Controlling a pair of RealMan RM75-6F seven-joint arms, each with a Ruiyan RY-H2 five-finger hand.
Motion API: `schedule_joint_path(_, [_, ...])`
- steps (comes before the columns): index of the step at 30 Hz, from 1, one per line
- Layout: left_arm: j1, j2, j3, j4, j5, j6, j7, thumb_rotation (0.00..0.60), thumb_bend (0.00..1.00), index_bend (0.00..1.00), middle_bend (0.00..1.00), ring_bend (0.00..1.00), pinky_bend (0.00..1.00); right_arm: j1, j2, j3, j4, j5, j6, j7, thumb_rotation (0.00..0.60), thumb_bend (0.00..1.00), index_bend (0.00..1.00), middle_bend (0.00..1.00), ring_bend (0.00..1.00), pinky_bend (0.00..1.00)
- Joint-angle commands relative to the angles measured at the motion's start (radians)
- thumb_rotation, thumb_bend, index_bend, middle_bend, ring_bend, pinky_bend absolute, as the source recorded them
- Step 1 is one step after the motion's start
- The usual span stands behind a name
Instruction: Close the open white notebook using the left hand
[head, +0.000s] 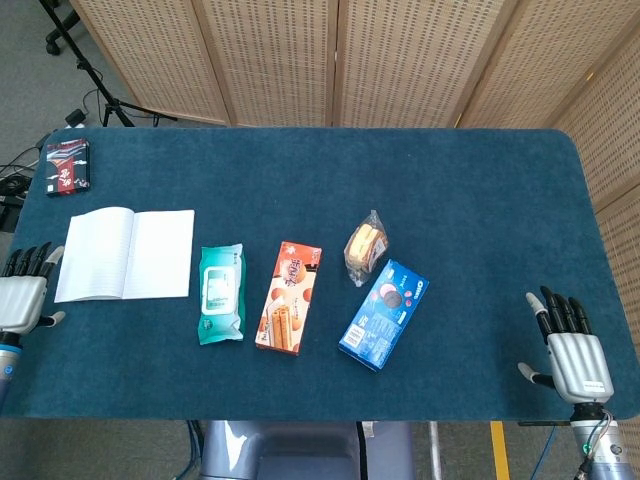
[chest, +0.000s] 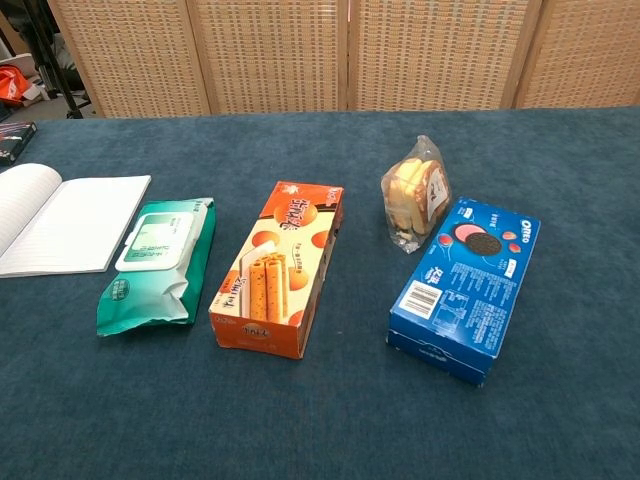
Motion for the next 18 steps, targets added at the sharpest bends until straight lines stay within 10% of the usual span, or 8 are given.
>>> schedule_joint_path(1, [-0.015, -0.020, -0.005, 0.026, -0.004, -0.013, 0.001, 0.600, 0.00, 0.00, 0.00, 0.00, 0.00, 0.000, 0.001, 0.000, 0.001, -0.001, 0.001, 0.003, 0.600, 0.05, 0.00, 0.00, 0.00, 0.00])
schedule_joint_path(18, [-0.059, -0.070, -0.013, 0.090, -0.027, -0.087, 0.012, 0.600, 0.00, 0.00, 0.00, 0.00, 0.00, -0.001, 0.004, 0.002, 0.001, -0.001, 0.005, 0.011, 0.600, 0.05, 0.00, 0.00, 0.00, 0.00])
